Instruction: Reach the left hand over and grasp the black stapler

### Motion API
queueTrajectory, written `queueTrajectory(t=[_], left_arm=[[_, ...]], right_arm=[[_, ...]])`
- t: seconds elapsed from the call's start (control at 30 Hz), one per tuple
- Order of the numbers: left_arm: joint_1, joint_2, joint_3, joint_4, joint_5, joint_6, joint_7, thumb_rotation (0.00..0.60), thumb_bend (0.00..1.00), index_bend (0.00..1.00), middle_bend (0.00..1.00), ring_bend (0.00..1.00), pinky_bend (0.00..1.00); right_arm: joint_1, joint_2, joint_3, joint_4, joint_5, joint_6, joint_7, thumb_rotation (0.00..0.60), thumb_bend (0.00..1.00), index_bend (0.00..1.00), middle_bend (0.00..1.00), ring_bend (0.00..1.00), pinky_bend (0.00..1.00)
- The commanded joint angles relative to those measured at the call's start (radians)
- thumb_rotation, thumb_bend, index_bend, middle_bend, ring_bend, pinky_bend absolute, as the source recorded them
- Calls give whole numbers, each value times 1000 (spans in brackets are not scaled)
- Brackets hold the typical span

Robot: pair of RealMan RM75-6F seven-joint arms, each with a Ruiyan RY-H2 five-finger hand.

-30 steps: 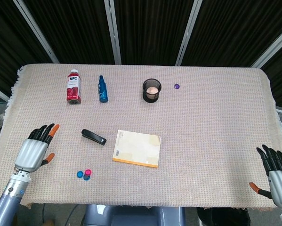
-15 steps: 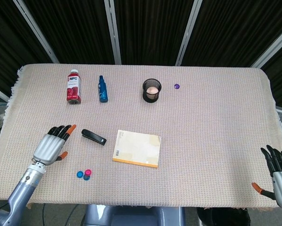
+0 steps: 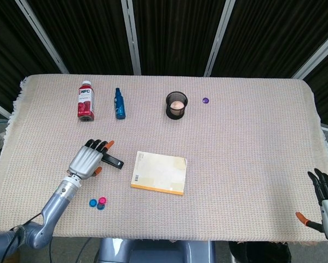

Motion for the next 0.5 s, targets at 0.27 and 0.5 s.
queueTrajectory(t=[0.27,0.5], left_arm=[[-45,-57,4,54,-93,-43,60,600,283,203,243,244,203],[-59,-83,0,105,-119,-38,60,600,312,355,368,359,261]], right_arm=[[-1,6,4,2,6,1,14,600,60,0,0,0,0],[-2,5,4,1,4,2,10,600,60,0,0,0,0]])
